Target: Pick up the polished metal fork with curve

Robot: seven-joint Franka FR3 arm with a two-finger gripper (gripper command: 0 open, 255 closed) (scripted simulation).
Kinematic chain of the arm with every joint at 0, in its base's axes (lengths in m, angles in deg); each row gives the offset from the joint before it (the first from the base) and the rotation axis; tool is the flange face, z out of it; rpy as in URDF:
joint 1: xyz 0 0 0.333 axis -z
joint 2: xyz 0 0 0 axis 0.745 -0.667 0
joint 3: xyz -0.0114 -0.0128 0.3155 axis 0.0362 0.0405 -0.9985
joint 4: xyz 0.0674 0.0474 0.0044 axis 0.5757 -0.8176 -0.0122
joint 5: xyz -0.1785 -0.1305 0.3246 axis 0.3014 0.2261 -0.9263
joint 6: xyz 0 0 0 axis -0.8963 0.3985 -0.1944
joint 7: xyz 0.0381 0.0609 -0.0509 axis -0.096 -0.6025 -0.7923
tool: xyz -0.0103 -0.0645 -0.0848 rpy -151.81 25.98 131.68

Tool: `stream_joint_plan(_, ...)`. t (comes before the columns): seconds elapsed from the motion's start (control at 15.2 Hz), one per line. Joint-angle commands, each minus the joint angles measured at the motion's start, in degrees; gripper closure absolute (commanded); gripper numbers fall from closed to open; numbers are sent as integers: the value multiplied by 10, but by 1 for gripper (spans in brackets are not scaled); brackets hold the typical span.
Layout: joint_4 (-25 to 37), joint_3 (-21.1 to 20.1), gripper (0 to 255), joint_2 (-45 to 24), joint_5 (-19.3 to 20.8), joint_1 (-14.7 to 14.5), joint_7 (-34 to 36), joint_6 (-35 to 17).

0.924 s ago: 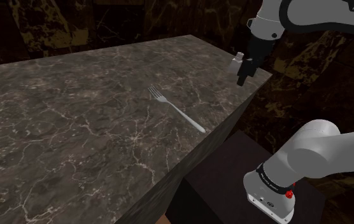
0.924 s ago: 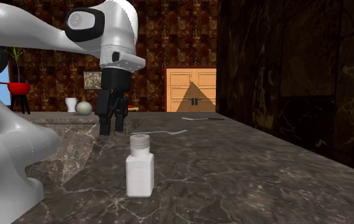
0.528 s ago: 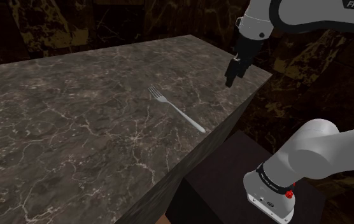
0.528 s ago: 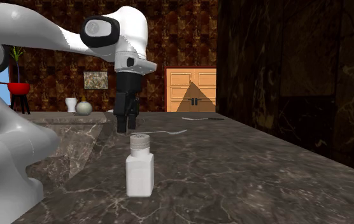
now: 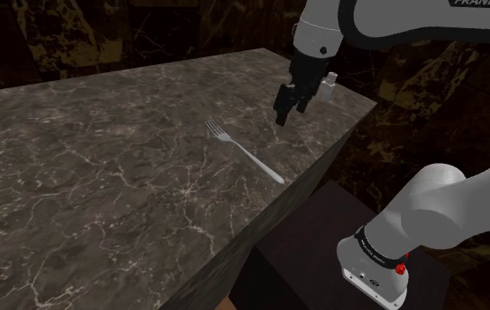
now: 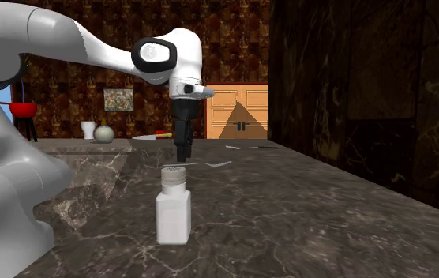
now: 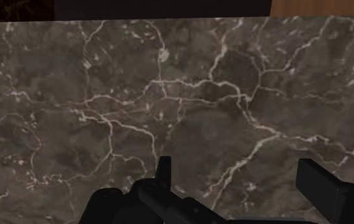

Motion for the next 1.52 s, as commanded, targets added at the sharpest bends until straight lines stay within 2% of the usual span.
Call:
stream_joint_plan(0.0,17,-19,0,-26,-9,-6,23,-16)
stream_joint_plan(0.33,76,-65,0,-98,-18,-15,80,-46)
stream_joint_plan(0.73,161,-115,0,-191,-4,-24,150,-72)
stream_joint_plan(1.32,110,-119,0,-199,-3,-26,152,-131)
stream_joint_plan(1.39,109,-119,255,-198,-3,-26,151,-131)
stream_joint_plan(1.45,109,-119,255,-198,-3,-26,152,-130)
